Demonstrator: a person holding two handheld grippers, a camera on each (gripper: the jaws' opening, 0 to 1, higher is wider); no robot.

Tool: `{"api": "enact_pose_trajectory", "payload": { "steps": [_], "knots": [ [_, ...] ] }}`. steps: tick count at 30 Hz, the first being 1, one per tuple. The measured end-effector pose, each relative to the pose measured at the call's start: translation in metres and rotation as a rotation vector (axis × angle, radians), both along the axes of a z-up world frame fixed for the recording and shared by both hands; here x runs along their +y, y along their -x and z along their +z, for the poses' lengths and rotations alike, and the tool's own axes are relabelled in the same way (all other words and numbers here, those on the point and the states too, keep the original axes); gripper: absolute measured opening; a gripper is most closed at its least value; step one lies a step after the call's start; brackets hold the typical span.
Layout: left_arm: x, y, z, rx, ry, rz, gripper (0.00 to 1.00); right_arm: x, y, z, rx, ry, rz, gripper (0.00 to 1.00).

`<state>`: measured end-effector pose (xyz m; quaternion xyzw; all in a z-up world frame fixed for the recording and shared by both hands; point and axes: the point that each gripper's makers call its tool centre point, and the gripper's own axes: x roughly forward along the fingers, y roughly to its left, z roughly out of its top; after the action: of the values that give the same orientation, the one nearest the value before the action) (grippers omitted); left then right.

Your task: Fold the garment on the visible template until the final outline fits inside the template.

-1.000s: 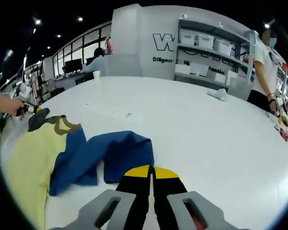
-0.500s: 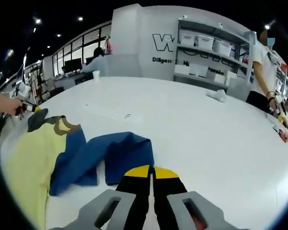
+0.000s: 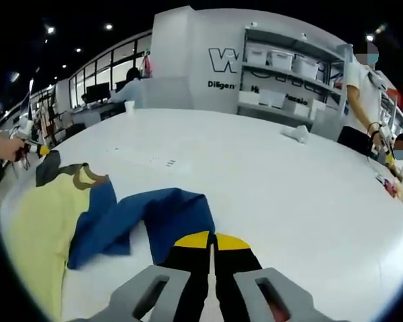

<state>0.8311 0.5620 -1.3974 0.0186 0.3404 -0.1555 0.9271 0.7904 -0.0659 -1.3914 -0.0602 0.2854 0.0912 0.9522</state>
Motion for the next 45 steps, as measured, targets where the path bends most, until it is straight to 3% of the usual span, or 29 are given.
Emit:
{"api": "enact_pose_trajectory", "payload": {
  "steps": [4, 7, 16, 19, 27, 36, 45],
  "knots": [
    [0.016, 0.005, 0.003, -0.007, -0.037, 0.003, 0.01, -0.006, 0.004, 0.001, 0.002, 0.006, -0.006, 0.00],
    [0.025, 0.006, 0.005, -0.021, -0.117, -0.033, 0.01, -0.010, 0.006, 0.000, 0.007, 0.011, -0.009, 0.00],
    [0.026, -0.002, 0.012, -0.071, -0.116, -0.027, 0.02, -0.011, 0.010, 0.000, 0.012, 0.015, -0.013, 0.00],
    [0.026, 0.001, 0.011, -0.068, -0.092, 0.001, 0.15, -0.009, 0.009, 0.001, 0.010, 0.013, -0.012, 0.00],
    [0.029, 0.037, 0.000, -0.019, -0.058, 0.018, 0.13, -0.009, 0.008, -0.001, 0.010, 0.009, -0.015, 0.00],
    [0.013, 0.082, -0.013, 0.035, 0.000, 0.051, 0.13, -0.007, 0.009, 0.001, 0.007, 0.005, -0.015, 0.00],
    [0.001, 0.104, -0.031, 0.111, 0.007, 0.094, 0.18, -0.008, 0.011, -0.001, 0.008, 0.003, -0.016, 0.00]
  ]
}}
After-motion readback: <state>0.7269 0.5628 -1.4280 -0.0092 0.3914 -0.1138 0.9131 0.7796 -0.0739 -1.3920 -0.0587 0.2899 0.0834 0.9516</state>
